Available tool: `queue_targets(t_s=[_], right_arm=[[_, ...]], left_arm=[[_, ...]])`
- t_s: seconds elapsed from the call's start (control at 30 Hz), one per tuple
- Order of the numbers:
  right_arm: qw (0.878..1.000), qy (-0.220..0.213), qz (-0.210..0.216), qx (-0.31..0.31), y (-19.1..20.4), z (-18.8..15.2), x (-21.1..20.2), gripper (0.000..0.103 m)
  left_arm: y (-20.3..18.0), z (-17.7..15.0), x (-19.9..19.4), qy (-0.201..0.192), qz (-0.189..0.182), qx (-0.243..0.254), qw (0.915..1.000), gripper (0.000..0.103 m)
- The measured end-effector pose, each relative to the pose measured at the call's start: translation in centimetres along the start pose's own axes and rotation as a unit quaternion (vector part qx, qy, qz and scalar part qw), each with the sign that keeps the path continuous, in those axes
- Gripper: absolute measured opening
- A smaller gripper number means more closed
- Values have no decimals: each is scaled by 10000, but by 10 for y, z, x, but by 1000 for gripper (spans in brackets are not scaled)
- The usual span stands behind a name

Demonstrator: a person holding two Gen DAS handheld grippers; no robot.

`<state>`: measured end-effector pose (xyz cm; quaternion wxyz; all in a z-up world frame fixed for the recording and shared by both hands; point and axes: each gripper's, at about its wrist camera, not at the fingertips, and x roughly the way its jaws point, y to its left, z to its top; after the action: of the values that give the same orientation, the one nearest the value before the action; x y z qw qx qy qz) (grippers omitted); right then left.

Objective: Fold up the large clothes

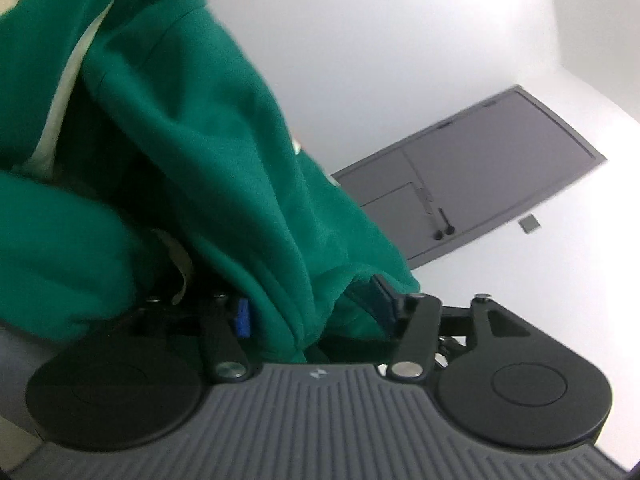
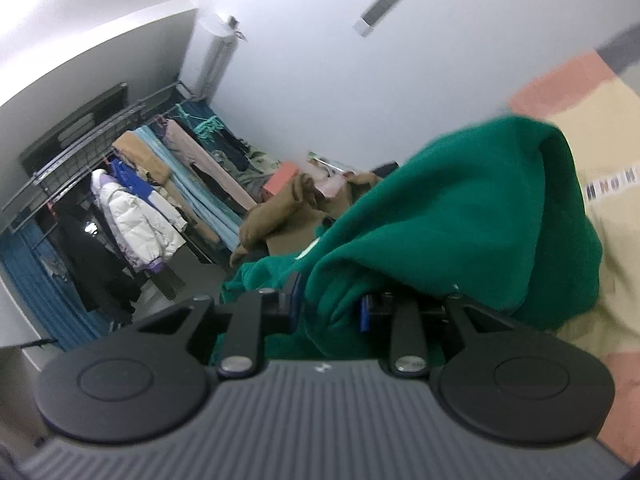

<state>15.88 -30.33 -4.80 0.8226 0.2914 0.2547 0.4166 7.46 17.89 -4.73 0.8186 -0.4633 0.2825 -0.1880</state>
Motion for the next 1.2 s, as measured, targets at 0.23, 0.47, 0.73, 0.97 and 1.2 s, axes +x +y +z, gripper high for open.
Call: queue_targets(t_s=[0.23,0.47,0.73,0.97,1.2], right_arm=[[9990,193,-369,159,-15,-10,23,69],[9931,341,-1099,206,-47,-13,52,66],[9941,74,-767,-769,-8,-11,37,13],[9890,-591,-390,-1298,54,4,-23,10],[9779,-985,-399,-1798,130,37,-60,9]], left_arm=[[16,3,39,59,344,5,9994,62],[38,17,67,134,827,228,9962,40],[4,9,21,-389,335,751,9959,14],[-44,4,-52,-1171,-499,1388,9821,11],[-106,21,-114,-1732,-871,1561,9685,11]])
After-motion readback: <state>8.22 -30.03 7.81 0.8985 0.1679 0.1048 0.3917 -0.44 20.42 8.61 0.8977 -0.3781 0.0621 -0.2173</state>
